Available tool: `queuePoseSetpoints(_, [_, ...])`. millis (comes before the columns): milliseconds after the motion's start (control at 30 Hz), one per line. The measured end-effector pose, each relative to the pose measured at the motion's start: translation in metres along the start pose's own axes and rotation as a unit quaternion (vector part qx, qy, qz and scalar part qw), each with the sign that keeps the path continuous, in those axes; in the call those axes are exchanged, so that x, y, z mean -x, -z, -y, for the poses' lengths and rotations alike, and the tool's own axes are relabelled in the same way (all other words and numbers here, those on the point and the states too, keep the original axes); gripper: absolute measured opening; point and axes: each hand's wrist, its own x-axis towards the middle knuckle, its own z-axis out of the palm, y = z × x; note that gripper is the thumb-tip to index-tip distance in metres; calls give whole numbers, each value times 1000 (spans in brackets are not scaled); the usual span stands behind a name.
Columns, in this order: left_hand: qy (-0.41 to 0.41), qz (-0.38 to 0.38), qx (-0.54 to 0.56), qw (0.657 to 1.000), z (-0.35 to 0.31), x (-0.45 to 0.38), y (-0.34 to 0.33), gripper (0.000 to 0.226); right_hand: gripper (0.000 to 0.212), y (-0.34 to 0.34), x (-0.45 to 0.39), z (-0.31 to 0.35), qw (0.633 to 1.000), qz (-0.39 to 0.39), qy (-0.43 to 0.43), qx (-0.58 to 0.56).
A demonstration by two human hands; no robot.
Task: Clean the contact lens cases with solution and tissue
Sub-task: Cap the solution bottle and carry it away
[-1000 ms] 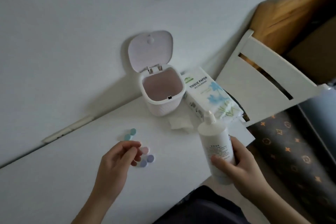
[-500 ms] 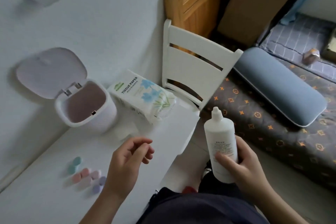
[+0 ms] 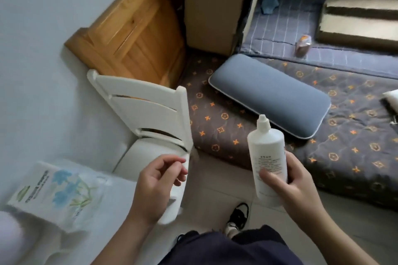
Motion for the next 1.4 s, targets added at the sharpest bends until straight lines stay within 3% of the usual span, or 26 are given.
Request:
queuePoseSetpoints(167, [-28, 74, -21, 997, -33, -56, -76, 18, 43, 68, -3, 0, 994, -99, 6, -34])
queuePoseSetpoints(333, [-74, 215, -59, 972, -61, -99, -158, 17, 45, 118, 20, -8, 970, -232, -8, -74])
queuePoseSetpoints(567, [-101, 397, -63, 910, -76, -126, -268, 21, 57, 149, 53, -20, 912, -387, -54, -129])
queuePoseSetpoints(833, [-96, 556, -95, 820, -76, -150, -347, 22, 42, 135, 75, -19, 815, -558, -74, -141])
queuePoseSetpoints(1100, [-86, 660, -104, 739, -81, -112, -426, 27, 44, 120, 112, -32, 724, -666, -108, -143])
queuePoseSetpoints(1200, [-105, 698, -117, 699, -78, -87, -452, 6, 48, 125, 134, -42, 693, -694, -118, -154])
queuePoseSetpoints(1267, [-129, 705, -132, 685, -75, -69, -471, 22, 50, 135, 150, -52, 676, -709, -122, -158])
queuePoseSetpoints(1400, [-133, 718, -125, 672, -74, -12, -519, 16, 52, 175, 187, -74, 652, -729, -125, -166])
